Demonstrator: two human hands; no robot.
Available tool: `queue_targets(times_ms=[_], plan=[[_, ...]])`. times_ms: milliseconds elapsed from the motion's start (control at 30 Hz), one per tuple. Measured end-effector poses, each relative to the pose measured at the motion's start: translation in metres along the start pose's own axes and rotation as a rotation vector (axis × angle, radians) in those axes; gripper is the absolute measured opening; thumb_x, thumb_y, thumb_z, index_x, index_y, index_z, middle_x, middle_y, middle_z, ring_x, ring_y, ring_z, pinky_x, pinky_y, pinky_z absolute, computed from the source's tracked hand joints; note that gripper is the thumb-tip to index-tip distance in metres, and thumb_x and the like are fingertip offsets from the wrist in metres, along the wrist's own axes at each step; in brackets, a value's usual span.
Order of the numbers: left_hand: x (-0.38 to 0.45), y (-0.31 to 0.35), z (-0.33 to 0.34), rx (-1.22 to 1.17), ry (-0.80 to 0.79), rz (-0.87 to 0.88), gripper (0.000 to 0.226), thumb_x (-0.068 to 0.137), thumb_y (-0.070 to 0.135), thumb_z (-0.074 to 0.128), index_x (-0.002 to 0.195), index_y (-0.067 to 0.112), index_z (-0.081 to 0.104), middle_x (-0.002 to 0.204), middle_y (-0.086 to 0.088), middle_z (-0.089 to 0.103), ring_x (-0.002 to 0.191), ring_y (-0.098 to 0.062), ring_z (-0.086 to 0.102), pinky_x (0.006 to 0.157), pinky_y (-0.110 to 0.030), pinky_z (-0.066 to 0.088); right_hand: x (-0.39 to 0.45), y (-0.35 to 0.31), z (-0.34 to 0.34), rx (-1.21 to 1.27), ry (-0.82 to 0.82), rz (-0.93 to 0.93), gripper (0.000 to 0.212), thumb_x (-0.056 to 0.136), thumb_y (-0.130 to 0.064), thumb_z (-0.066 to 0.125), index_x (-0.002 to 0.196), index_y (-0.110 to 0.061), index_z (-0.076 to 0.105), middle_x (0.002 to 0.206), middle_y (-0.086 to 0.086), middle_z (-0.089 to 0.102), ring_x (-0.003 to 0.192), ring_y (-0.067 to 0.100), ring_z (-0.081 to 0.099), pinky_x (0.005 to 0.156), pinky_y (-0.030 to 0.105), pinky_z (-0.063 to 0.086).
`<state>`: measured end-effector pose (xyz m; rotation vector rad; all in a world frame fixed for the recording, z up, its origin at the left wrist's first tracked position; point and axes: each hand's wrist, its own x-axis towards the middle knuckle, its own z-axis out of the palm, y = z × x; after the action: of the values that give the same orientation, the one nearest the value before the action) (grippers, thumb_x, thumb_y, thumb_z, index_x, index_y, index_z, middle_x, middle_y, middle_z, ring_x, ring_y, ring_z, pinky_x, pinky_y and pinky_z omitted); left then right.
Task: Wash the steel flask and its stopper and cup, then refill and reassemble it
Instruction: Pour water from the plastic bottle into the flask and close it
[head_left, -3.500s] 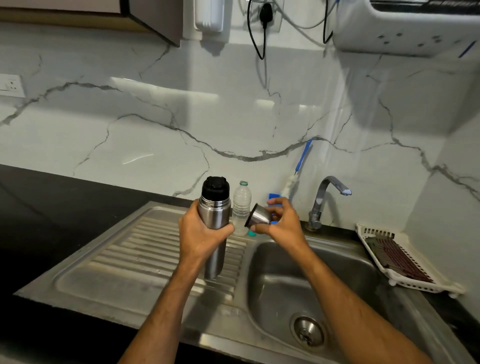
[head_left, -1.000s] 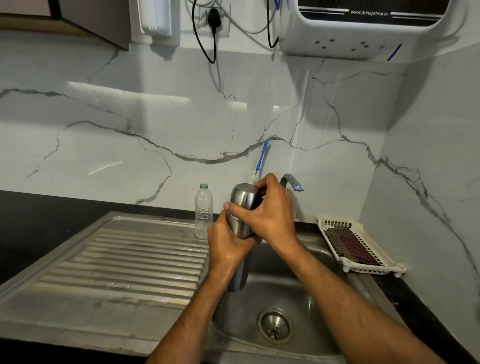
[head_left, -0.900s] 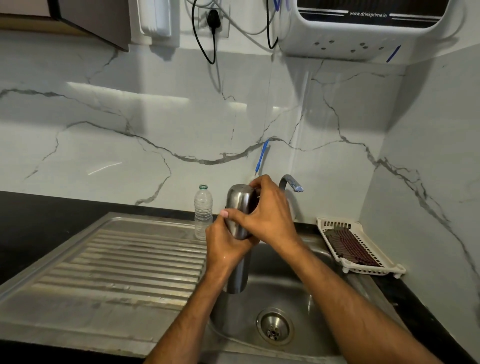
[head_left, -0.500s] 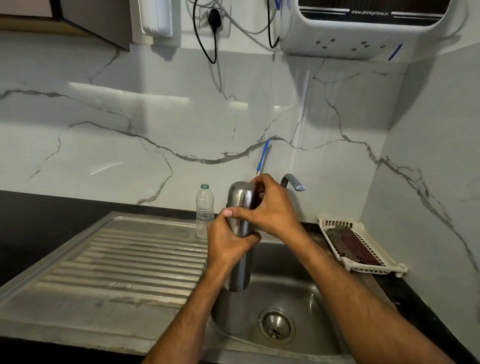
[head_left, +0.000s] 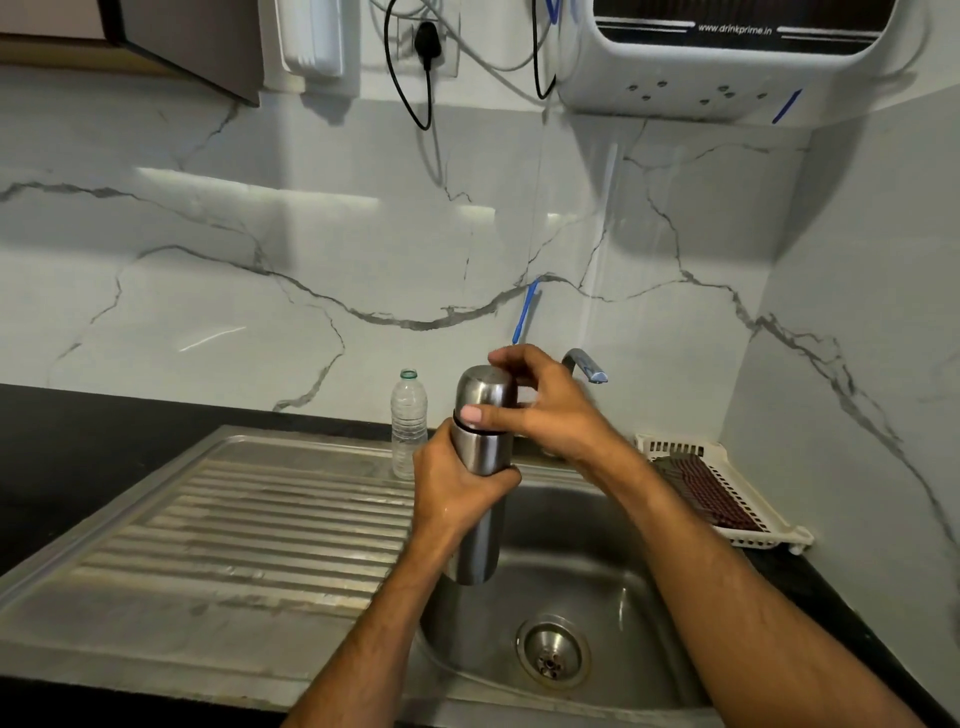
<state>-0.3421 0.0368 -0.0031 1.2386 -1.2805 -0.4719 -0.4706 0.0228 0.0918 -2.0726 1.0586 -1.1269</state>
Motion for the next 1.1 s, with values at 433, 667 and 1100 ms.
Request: queue_targets(times_ms=[433,667,1100], plan=[[0.002,0.004,-0.003,0.001,0.000,0.013,0.064,0.061,0.019,0.094,0.114,0.025,0.059,0.090,0.012,0.068,0.080,-0.003,0.068,0.065,-0.011,0.052,0.000,-0.001,-0.003,0.127,0.002,-0.025,0.079,0.069,-0.023,0.093,0.138,-0.018,0.056,0.128,-0.004,0.064,0.118,0.007,0.061,0.101,0.027,0.052],[0.003,0.004,-0.002,-0.007,-0.001,0.029,0.065,0.058,0.017,0.093,0.115,0.023,0.062,0.092,0.010,0.072,0.081,-0.004,0.071,0.074,-0.020,0.060,-0.003,-0.007,0.017,-0.113,0.147,-0.070,0.091,0.057,-0.065,0.085,0.132,-0.021,0.059,0.124,-0.005,0.056,0.111,0.008,0.059,0.093,0.021,0.052],[0.003,0.006,-0.006,-0.018,-0.043,0.077,0.062,0.059,0.019,0.092,0.113,0.021,0.063,0.091,0.007,0.072,0.082,-0.007,0.071,0.070,-0.019,0.059,-0.005,-0.003,0.006,0.133,0.053,-0.025,0.067,0.069,-0.031,0.093,0.129,-0.020,0.064,0.119,-0.005,0.067,0.108,0.009,0.066,0.098,0.034,0.057]])
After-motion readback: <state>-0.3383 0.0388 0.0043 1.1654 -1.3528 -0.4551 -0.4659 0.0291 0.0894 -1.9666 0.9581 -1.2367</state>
